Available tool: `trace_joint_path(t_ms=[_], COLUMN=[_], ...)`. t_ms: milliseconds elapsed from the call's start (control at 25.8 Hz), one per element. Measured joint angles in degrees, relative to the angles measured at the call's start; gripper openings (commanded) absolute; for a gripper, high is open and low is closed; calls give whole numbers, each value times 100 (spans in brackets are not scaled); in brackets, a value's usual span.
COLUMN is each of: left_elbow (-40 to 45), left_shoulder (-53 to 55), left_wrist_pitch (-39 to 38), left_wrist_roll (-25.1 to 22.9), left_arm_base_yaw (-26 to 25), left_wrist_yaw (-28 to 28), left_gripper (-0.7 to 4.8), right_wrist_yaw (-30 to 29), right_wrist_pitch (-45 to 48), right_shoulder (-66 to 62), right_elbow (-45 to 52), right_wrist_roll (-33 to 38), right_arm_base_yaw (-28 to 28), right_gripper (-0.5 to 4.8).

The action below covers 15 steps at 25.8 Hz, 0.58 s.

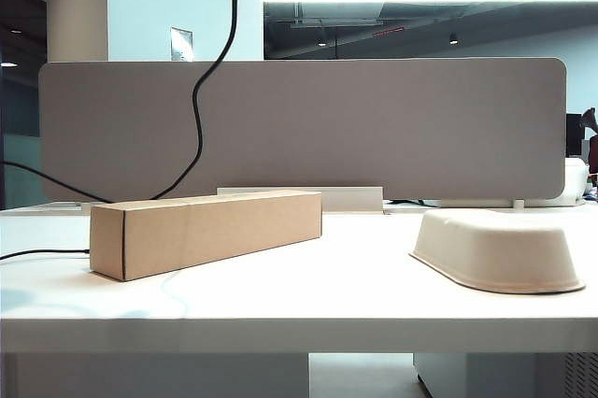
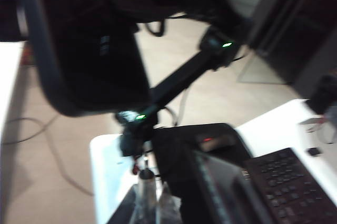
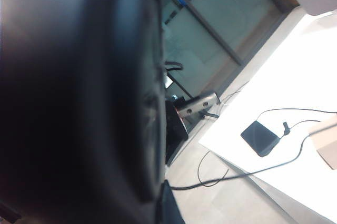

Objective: Pick up the charging cable and the phone, plug the charging cable into the charging port on the phone, and finally place them back on the table.

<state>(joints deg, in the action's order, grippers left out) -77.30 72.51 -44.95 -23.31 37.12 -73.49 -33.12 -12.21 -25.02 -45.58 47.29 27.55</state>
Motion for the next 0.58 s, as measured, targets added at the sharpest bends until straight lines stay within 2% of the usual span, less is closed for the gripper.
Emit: trace_joint_path(t_ms=[116,427,582], left_elbow=[-2,2,0], left_shoulder=[9,437,522], left_wrist_pitch=[-149,-289,-264], left_wrist_roll=[7,24,24], left_arm_base_yaw=[46,573,605], left_wrist_yaw=[-232,-302,-306], left_gripper=[-6,-6,-6], right_wrist_yaw=[-96,-481,-514], right_wrist_pitch=[79,92,116], right_shoulder=[0,0,0], right_elbow=[0,0,0], right_wrist_roll=[55,385,393], right_arm_base_yaw=[0,15,15], right_gripper=[-8,-8,-8])
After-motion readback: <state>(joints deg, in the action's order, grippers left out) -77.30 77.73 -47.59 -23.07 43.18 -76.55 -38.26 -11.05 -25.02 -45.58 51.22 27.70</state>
